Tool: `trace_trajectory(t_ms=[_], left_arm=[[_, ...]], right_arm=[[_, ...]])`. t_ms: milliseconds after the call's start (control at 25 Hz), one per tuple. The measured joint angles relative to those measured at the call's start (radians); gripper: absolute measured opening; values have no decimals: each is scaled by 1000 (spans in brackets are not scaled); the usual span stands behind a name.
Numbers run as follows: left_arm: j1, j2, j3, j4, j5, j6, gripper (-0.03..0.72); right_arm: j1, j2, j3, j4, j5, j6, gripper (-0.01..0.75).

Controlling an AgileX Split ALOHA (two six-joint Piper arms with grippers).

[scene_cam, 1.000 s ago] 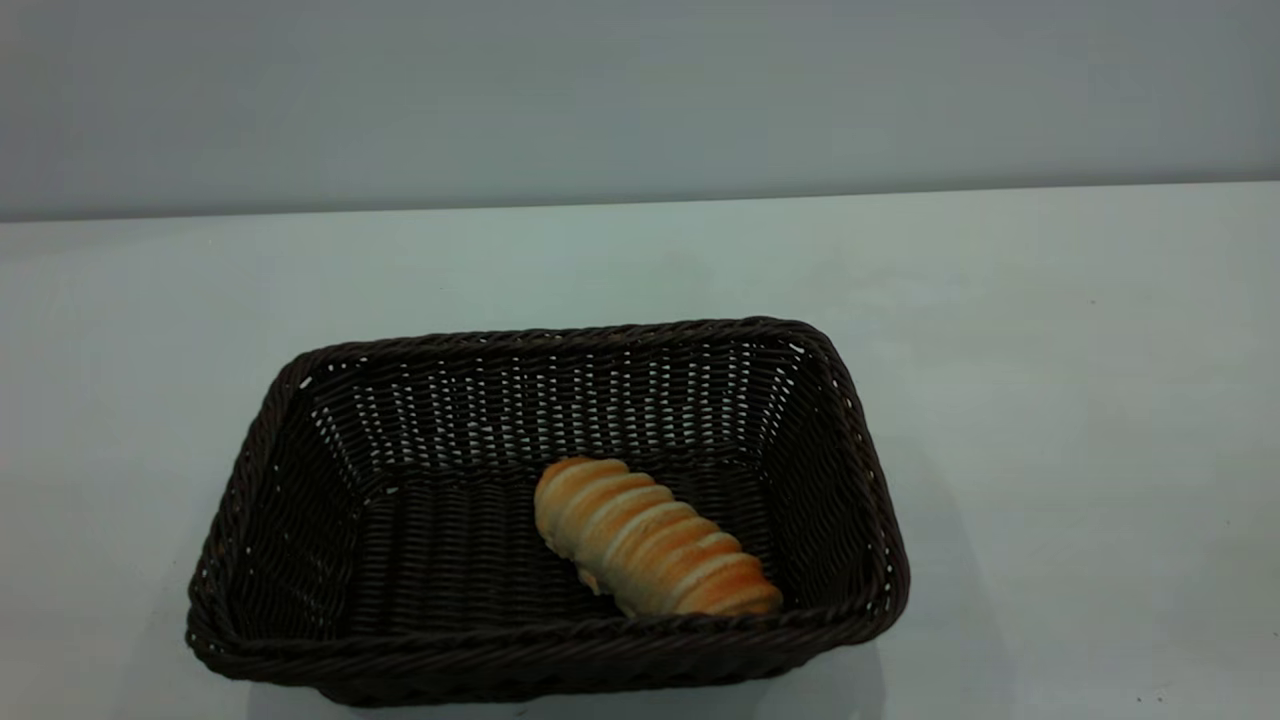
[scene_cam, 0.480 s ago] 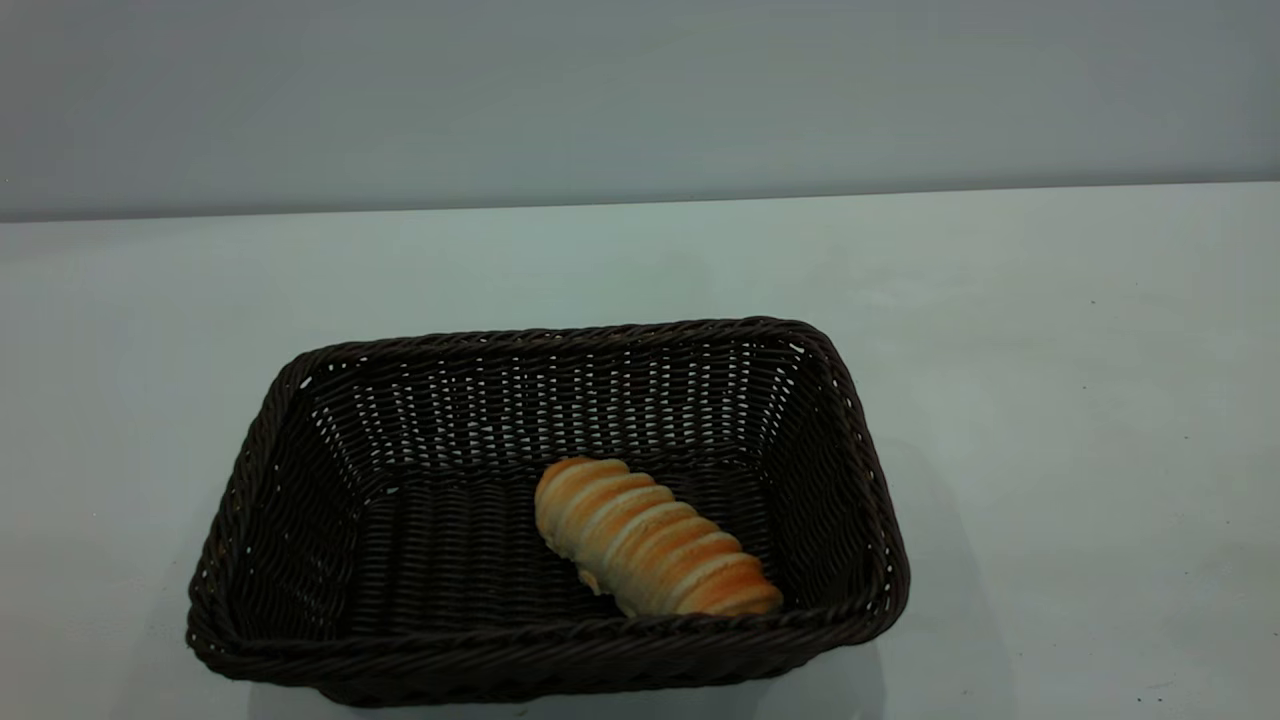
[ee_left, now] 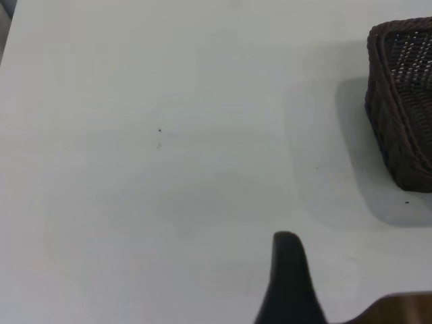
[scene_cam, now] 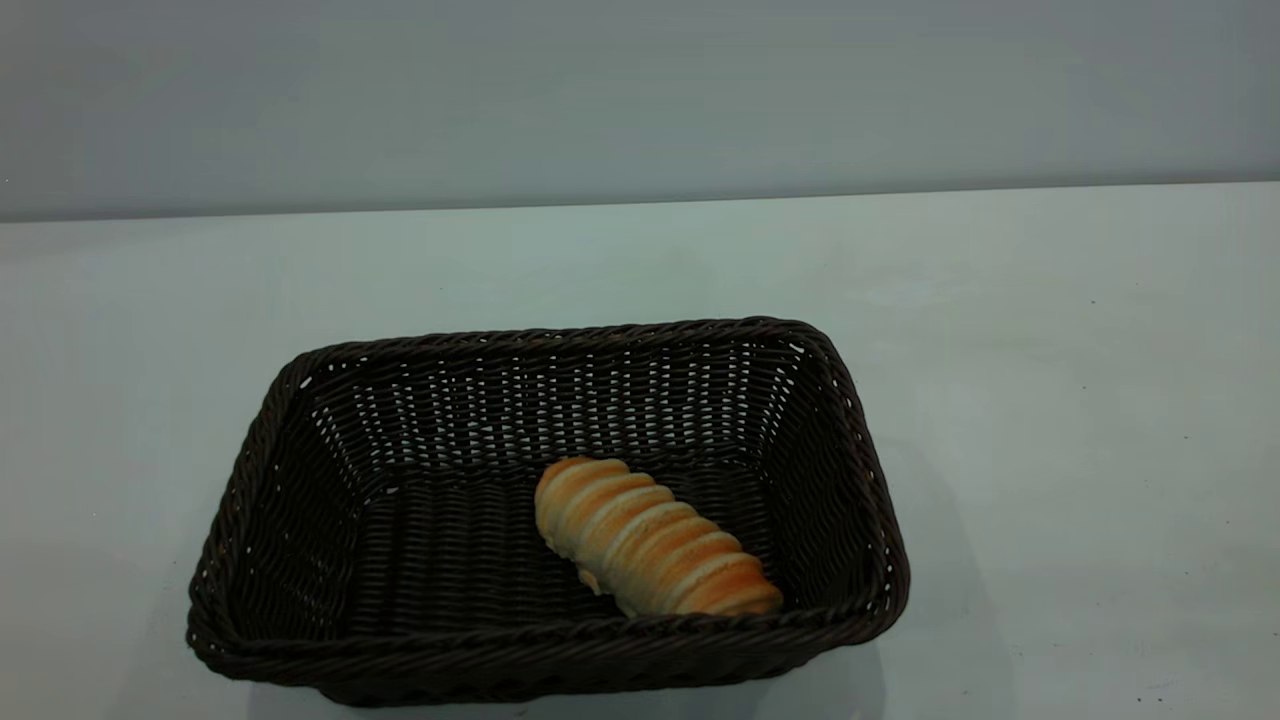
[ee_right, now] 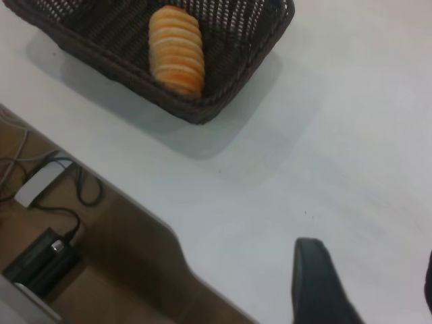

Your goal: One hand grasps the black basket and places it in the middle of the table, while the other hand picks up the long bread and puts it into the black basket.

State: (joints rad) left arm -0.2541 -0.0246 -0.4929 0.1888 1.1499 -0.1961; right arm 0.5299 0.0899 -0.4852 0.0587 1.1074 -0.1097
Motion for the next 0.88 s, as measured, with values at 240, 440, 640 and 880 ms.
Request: trace_trajectory(t_ms=[240, 440, 640, 880], left_arm=[[0, 0, 0, -50, -1, 1, 594], [0, 0, 0, -50, -1, 1, 594], [0, 0, 0, -50, -1, -1, 594], [0, 0, 0, -50, -1, -3, 594]], right_arm=[[0, 0, 5, -12, 8, 18, 331], [0, 0, 5, -12, 8, 19, 305], [0, 0, 5, -12, 8, 19, 261], [0, 0, 5, -12, 8, 19, 234]])
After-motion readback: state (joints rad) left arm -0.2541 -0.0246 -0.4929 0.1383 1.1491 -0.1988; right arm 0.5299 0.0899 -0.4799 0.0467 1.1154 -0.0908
